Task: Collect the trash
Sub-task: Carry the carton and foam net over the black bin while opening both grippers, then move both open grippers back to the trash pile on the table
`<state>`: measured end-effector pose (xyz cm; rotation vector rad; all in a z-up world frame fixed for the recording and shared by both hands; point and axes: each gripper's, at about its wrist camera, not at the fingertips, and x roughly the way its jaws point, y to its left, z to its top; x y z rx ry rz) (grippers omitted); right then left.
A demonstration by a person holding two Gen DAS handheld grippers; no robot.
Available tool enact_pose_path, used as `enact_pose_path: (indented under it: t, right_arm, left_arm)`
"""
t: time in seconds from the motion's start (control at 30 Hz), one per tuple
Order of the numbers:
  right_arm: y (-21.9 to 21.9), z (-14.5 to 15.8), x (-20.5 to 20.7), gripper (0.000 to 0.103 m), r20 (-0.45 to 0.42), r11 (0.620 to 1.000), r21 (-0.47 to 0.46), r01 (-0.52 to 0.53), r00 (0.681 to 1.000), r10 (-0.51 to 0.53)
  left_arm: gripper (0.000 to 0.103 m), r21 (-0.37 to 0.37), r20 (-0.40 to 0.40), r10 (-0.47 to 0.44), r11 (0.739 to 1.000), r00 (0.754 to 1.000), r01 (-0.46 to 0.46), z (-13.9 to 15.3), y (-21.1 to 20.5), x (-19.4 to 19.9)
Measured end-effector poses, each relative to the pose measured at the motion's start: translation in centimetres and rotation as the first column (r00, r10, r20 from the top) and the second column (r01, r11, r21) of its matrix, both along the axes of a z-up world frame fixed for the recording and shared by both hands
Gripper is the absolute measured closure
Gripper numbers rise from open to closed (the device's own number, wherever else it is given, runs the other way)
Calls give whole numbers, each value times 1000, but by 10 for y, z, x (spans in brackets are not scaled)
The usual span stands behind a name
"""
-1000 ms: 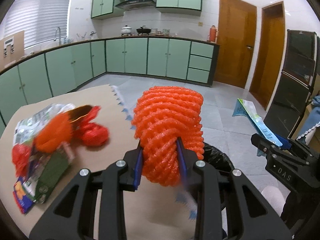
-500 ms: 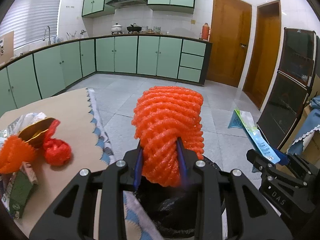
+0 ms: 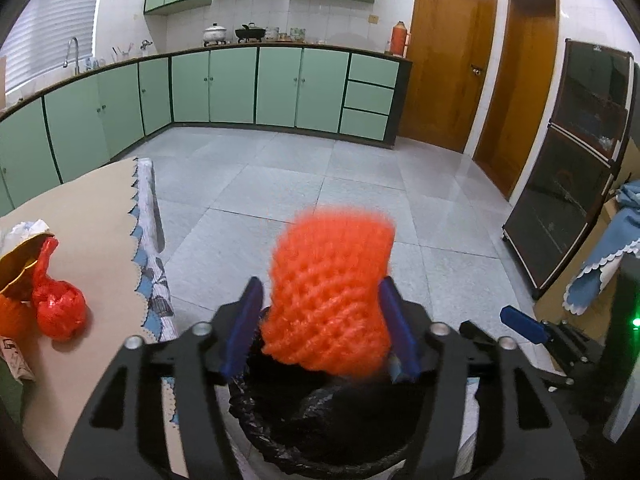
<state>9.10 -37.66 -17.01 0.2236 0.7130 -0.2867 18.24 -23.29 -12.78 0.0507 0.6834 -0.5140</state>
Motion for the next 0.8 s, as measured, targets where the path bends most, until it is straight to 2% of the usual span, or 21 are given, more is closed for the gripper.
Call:
enact_pose_path:
  t: [0.07,0.3,0.57,0.67,0.8]
  right_arm:
    - [-1,-1,0,40,-6,1000,2,4,1000,-4]
    - [-6,6,-10,38,3,999,13,33,999,-33]
    - [20,47,-22,25,117,1000,-4,3,993,-2]
    - [41,61,-22,16,159,999,-21,-25,987,28]
    - [72,74,-18,15,201,996,-29,-87,975,91]
  left_arm:
    - [34,-14,-7,-4,1000,1000,4,-1,2,-2]
    - [31,-41,-10,18,999,1000,-19,7,14,-4]
    - [26,-59,75,92,994,993,-88,36,60,-25]
    - [23,-54,125,146,989,981,-140,48,90,-38]
    - [22,-40,182,240,971,954,-236,57,134,-55]
